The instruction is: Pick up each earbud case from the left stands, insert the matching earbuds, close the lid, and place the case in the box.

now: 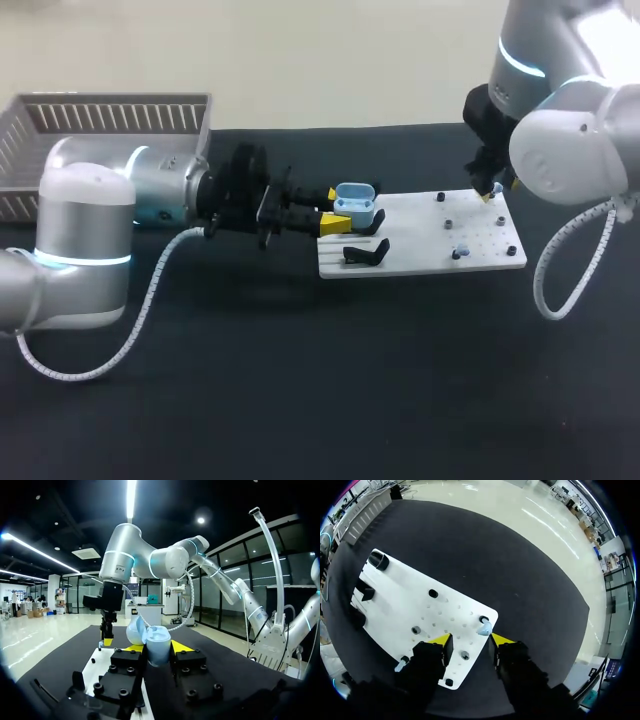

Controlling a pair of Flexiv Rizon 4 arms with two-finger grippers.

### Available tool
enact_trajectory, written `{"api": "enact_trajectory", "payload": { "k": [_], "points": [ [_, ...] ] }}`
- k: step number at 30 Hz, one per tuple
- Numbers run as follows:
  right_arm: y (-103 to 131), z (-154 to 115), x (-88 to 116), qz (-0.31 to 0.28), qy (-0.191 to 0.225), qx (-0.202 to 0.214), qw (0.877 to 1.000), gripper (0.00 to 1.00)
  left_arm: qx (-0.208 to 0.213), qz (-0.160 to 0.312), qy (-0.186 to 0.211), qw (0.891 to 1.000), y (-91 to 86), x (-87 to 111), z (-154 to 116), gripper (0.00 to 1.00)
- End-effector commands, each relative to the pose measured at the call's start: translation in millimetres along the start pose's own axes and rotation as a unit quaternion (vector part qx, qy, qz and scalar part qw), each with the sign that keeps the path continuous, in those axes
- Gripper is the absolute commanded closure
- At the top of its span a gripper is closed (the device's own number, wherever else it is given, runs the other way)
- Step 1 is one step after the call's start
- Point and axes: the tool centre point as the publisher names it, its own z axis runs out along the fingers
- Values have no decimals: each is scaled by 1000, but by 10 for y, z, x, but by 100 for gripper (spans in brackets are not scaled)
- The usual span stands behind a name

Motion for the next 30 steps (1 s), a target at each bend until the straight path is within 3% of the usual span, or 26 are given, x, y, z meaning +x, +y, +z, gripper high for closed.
{"api": "enact_trajectory", "payload": {
  "k": [1, 15, 30],
  "points": [
    [-46, 52, -47, 1, 3, -3, 1000, 55, -1, 1, -1, 1000, -5, 10, -2, 100],
    [-150, 164, -84, 5, 0, -9, 1000, 55, -1, 1, -1, 1000, -5, 10, -2, 100],
    [-138, 175, -34, 7, -6, -14, 1000, 62, -1, 1, -1, 1000, -5, 10, -2, 100]
  ]
}}
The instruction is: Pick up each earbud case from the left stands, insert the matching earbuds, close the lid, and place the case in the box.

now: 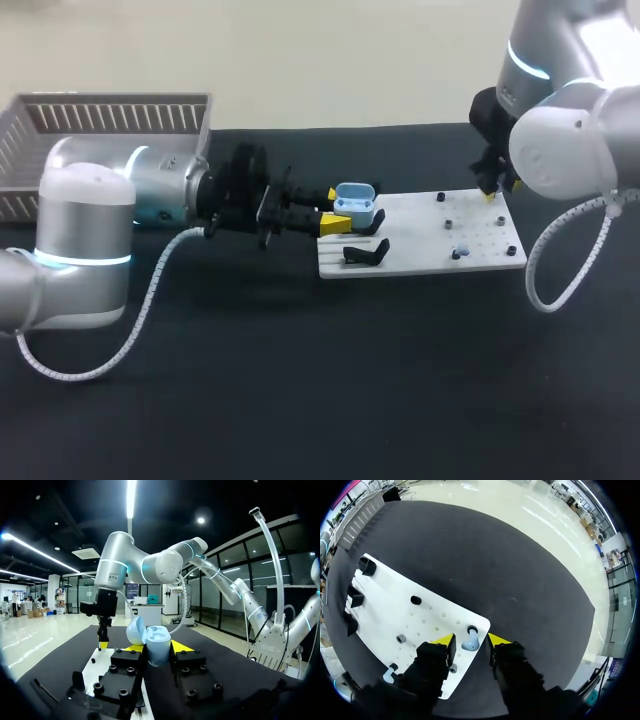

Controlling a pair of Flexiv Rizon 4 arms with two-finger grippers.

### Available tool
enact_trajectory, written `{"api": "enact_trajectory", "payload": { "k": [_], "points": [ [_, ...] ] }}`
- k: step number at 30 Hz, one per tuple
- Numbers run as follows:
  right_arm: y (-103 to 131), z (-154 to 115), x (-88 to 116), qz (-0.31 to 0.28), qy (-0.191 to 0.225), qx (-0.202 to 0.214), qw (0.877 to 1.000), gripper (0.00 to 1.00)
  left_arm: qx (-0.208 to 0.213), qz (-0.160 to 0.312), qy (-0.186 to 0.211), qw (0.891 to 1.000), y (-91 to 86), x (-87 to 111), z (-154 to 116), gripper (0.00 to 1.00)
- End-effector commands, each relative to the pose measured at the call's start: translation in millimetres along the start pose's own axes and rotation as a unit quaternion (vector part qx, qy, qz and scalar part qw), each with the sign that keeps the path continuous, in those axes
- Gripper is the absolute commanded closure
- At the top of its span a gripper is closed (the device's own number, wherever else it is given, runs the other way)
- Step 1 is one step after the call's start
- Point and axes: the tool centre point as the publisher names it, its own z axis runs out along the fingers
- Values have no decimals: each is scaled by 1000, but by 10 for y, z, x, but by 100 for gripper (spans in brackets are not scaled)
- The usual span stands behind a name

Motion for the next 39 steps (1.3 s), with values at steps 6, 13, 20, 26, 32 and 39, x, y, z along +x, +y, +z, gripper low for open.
{"api": "enact_trajectory", "payload": {
  "k": [6, 13, 20, 26, 32, 39],
  "points": [
    [21, -55, 53, -1, -6, 4, 1000, 67, -1, 1, -1, 1000, -5, 10, -2, 100],
    [26, -73, 83, 0, -6, 6, 1000, 100, -1, 1, -1, 1000, -5, 10, -2, 100],
    [131, -219, 136, -7, -16, 14, 1000, 100, -1, 1, -1, 1000, -5, 10, -2, 100],
    [311, -544, 179, -18, -30, 44, 998, 100, -1, 1, -1, 1000, -5, 10, -2, 100],
    [602, -938, 294, 21, -9, 67, 997, 100, -1, 1, -1, 1000, -5, 10, -2, 100],
    [1025, -1390, 534, 153, 33, 37, 987, 100, -1, 1, -1, 1000, -5, 10, -2, 100]
  ]
}}
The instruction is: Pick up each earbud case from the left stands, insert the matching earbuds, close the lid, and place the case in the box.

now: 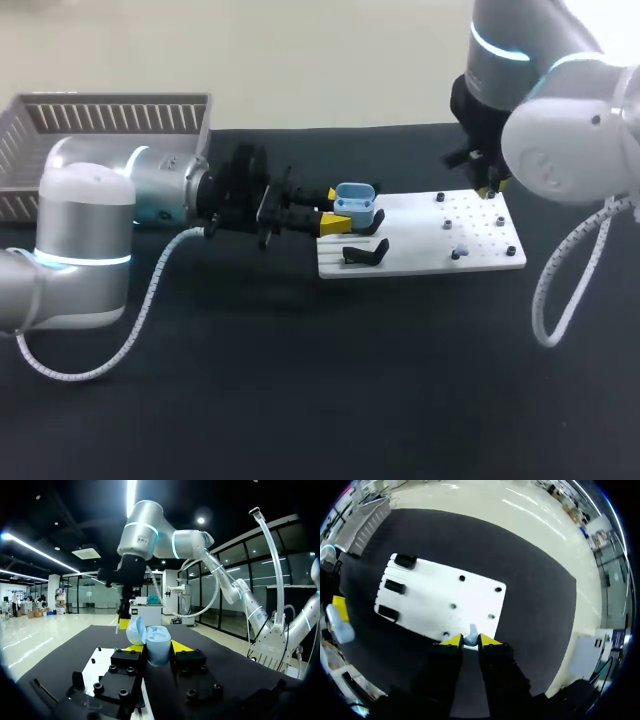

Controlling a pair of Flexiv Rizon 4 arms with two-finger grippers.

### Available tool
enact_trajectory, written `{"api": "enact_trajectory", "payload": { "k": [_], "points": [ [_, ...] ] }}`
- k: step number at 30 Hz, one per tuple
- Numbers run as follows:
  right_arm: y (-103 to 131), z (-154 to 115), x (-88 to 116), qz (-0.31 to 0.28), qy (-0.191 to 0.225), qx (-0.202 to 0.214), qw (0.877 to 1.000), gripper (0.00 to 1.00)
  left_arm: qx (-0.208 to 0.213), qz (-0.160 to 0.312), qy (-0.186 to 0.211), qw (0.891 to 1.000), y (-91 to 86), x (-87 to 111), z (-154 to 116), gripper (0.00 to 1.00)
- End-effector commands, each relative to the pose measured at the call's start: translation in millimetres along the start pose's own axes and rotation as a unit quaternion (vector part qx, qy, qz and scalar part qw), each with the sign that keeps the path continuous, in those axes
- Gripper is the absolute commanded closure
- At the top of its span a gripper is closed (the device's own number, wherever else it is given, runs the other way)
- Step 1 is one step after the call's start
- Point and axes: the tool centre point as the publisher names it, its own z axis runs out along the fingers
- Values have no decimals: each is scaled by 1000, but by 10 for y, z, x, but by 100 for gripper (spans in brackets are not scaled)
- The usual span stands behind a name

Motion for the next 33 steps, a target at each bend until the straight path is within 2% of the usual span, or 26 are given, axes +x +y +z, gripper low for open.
{"api": "enact_trajectory", "payload": {
  "k": [1, 4, 19, 20, 22, 23, 24, 25, 26, 28, 31, 33],
  "points": [
    [210, -454, 240, 71, 19, -17, 997, 100, -1, 2, -1, 1000, -5, 10, -2, 100],
    [403, -614, 406, 91, 16, -30, 995, 100, -1, 2, -1, 1000, -5, 10, -2, 100],
    [403, -614, 406, 91, 16, -30, 995, 100, -1, 2, -1, 1000, -5, 10, -2, 100],
    [480, -633, 395, 96, 18, -44, 994, 100, -1, 2, -1, 1000, -5, 10, -2, 100],
    [628, -696, 404, 96, 8, -20, 995, 100, -1, 2, -1, 1000, -5, 10, -2, 100],
    [713, -750, 406, 103, 11, -36, 994, 100, -1, 2, -1, 1000, -5, 10, -2, 100],
    [751, -770, 409, 109, 15, -33, 993, 100, -1, 2, -1, 1000, -5, 10, -2, 100],
    [823, -802, 418, 118, 15, -23, 993, 100, -1, 2, -1, 1000, -5, 10, -2, 100],
    [877, -835, 421, 133, 16, -33, 990, 100, -1, 2, -1, 1000, -5, 10, -2, 100],
    [952, -877, 423, 150, 11, -15, 988, 100, -1, 2, -1, 1000, -5, 10, -2, 100],
    [1051, -951, 415, 222, 14, 1, 975, 100, -1, 2, -1, 1000, -5, 10, -2, 100],
    [1083, -1001, 407, 276, 26, -14, 961, 100, -1, 2, -1, 1000, -5, 10, -2, 100]
  ]
}}
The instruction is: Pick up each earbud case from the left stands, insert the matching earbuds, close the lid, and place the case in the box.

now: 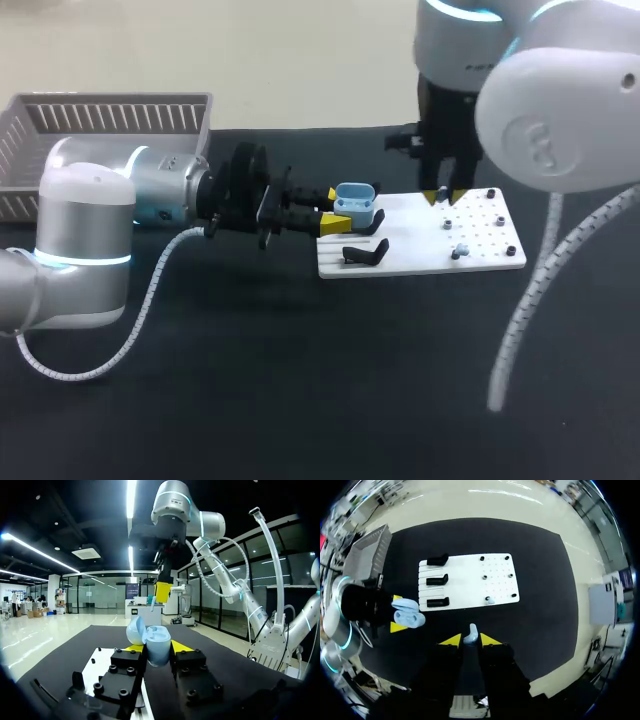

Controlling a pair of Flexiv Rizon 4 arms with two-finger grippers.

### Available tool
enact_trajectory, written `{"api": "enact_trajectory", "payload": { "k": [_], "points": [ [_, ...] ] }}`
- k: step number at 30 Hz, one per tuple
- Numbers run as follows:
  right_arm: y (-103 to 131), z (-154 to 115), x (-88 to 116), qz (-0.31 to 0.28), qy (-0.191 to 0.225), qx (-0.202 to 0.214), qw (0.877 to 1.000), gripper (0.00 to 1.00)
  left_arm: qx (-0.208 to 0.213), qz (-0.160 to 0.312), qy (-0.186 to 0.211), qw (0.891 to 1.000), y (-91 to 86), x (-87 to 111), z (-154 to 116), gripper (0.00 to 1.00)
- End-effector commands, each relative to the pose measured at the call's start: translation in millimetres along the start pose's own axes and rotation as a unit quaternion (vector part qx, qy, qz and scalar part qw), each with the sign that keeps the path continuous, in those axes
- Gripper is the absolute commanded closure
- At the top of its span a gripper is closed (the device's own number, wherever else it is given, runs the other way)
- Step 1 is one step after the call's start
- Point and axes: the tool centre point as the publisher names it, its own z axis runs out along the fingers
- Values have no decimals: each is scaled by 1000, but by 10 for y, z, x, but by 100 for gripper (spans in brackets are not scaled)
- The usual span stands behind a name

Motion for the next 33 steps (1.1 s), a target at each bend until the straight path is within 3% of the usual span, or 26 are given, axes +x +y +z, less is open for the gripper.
{"api": "enact_trajectory", "payload": {
  "k": [1, 4, 8, 25, 33],
  "points": [
    [117, -98, 21, 100, 4, 19, 995, 100, -1, 2, -1, 1000, -5, 11, -2, 100],
    [167, -91, 32, 144, 31, 20, 989, 100, -1, 2, -1, 1000, -5, 11, -2, 100],
    [217, -63, 20, 180, 56, -16, 982, 100, -1, 2, -1, 1000, -5, 11, -2, 100],
    [217, -63, 20, 180, 56, -16, 982, 100, -1, 2, -1, 1000, -5, 11, -2, 100],
    [475, -203, 49, 271, 72, -29, 959, 100, -1, 2, -1, 1000, -5, 11, -2, 100]
  ]
}}
